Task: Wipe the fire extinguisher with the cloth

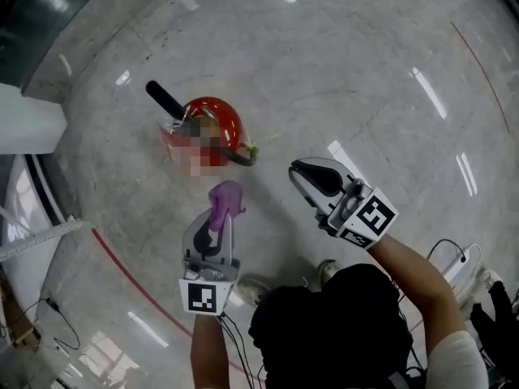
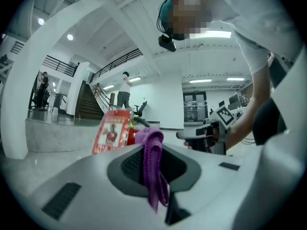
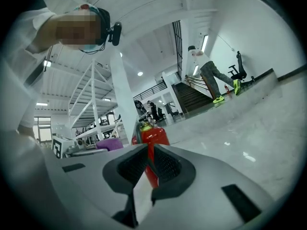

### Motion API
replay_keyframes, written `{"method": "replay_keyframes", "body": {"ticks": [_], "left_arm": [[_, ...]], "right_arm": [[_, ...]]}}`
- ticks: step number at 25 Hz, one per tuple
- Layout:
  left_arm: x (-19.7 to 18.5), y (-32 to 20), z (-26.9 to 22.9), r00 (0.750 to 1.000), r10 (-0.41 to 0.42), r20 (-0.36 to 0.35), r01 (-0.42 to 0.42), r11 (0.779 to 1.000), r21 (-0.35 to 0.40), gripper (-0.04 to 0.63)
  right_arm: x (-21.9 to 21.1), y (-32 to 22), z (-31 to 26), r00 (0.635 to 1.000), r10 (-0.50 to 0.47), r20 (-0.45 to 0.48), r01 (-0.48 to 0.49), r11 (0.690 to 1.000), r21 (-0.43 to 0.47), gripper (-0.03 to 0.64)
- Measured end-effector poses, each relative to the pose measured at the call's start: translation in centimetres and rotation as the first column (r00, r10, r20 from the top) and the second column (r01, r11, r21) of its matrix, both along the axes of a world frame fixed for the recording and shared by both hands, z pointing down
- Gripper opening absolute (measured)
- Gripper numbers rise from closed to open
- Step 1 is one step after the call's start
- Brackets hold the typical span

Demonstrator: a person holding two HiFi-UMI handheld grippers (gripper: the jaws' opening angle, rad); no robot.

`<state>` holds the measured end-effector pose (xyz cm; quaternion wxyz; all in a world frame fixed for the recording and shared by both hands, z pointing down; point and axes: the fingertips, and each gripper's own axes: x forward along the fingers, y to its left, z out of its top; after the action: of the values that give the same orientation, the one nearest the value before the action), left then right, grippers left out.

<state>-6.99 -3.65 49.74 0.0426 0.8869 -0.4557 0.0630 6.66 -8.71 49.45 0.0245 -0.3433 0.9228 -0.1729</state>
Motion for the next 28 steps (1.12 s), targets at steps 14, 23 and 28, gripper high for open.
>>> {"method": "replay_keyframes", "body": {"ticks": [14,23,28], "left_arm": [[-0.1,5.4,-31.4,0.973,-0.209,-0.098,0.196,0.972,-0.129,0.051],[-0.5,6.6,-53.1,0.899,-0.429,-0.094,0.423,0.903,-0.076,0.051],[1.7,9.2,-63.0,0.899,-0.421,-0.118,0.418,0.907,-0.048,0.051]], "right_arm": [[-2.7,3.7,-26.7,0.997,0.067,-0.048,-0.069,0.997,-0.031,0.044],[-1.0,5.6,-50.8,0.987,0.139,-0.077,-0.137,0.99,0.027,0.044],[-0.4,8.7,-61.7,0.99,0.125,-0.063,-0.121,0.99,0.067,0.044]]}}
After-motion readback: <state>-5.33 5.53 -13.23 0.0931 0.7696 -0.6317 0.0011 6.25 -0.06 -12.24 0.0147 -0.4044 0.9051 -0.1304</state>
